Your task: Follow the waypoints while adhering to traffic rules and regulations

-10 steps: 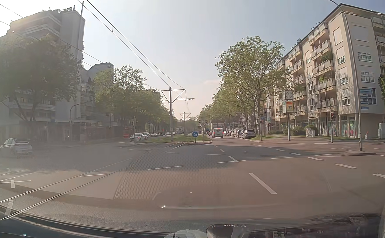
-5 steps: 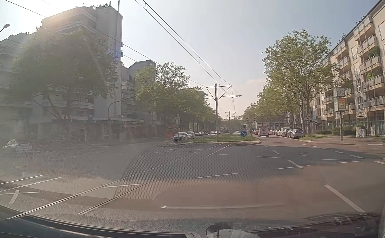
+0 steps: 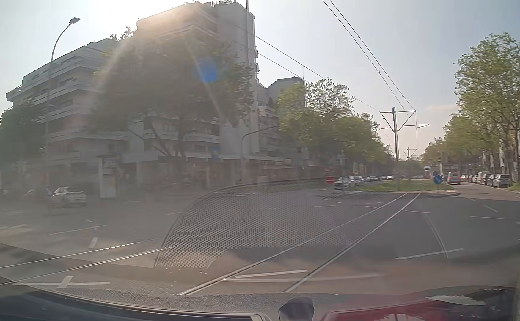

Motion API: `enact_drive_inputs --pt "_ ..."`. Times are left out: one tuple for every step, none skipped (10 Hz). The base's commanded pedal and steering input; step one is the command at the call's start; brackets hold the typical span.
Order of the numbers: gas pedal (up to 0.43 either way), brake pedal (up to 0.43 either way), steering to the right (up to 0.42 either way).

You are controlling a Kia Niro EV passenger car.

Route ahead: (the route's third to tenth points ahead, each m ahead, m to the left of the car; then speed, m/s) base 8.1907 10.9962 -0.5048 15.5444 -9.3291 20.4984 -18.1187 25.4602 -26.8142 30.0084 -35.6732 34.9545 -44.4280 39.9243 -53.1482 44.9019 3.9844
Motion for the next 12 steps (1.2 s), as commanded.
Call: enact_drive_inputs --pt "0.000 0.000 -0.674" --pt "0.008 0.000 -0.692" --pt "0.020 0.000 -0.713" --pt "0.020 0.000 -0.729" --pt "0.028 0.000 -0.748" --pt "0.028 0.000 -0.766" --pt "0.028 0.000 -0.776" --pt "0.039 0.000 -0.784" --pt "0.039 0.000 -0.786" --pt "0.047 0.000 -0.786" --pt "0.059 0.000 -0.786" --pt "0.067 0.000 -0.786"
